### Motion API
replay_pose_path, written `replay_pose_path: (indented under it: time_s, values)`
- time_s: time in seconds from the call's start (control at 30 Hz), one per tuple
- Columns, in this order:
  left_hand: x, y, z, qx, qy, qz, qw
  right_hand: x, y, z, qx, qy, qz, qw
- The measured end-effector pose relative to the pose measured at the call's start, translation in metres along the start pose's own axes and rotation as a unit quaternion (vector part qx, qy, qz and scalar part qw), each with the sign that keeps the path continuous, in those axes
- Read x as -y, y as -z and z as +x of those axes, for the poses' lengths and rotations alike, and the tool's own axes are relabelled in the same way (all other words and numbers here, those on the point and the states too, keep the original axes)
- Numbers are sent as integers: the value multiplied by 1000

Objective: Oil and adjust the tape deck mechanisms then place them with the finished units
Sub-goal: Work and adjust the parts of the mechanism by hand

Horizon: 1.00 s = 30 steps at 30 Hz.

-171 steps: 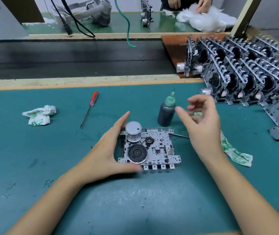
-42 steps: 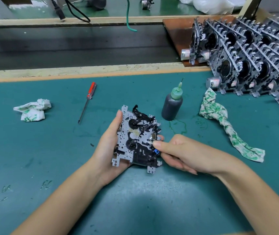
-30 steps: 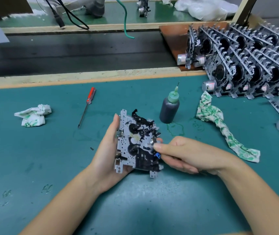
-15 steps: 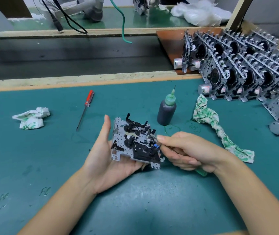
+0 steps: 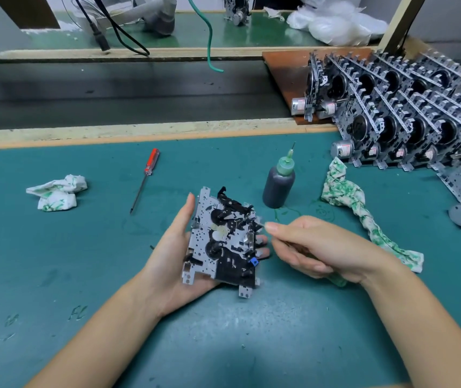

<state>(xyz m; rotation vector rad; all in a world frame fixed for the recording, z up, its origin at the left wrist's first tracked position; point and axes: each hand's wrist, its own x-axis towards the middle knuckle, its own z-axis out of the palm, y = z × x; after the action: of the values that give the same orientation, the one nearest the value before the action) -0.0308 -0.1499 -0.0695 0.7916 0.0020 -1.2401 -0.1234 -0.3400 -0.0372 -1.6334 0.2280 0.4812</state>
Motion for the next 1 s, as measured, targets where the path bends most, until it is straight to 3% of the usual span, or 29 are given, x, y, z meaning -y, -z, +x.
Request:
replay_pose_path:
  time_s: [0.2,0.23,0.3,0.33,0.37,0.5,0.57,0.67,0.87,1.0]
  values:
    - [-3,7,1,50,9,-5,999,-2,19,-4,-180,13,-167,969]
    - [-3,8,1,60,12,-10,998,-5,22,-3,-231,18,-241,942]
    - [-4,10,1,72,15,-13,997,-11,27,-1,-331,13,-407,851]
    - [-4,10,0,75,14,-13,997,-12,27,2,-370,31,-436,820]
    - [-5,10,0,79,12,-15,997,-14,26,5,-401,65,-421,811]
    - [-5,8,1,67,5,-17,998,-17,16,23,-488,178,-247,818]
    - [-4,6,1,60,4,-25,998,-18,12,31,-465,169,-192,847]
    - [-4,5,1,49,0,-25,998,-20,8,40,-444,136,-224,857]
    - [-4,5,1,55,1,-42,998,-13,4,27,-347,227,-79,907]
    - [-3,6,3,67,5,-37,997,-7,0,19,-350,272,55,895]
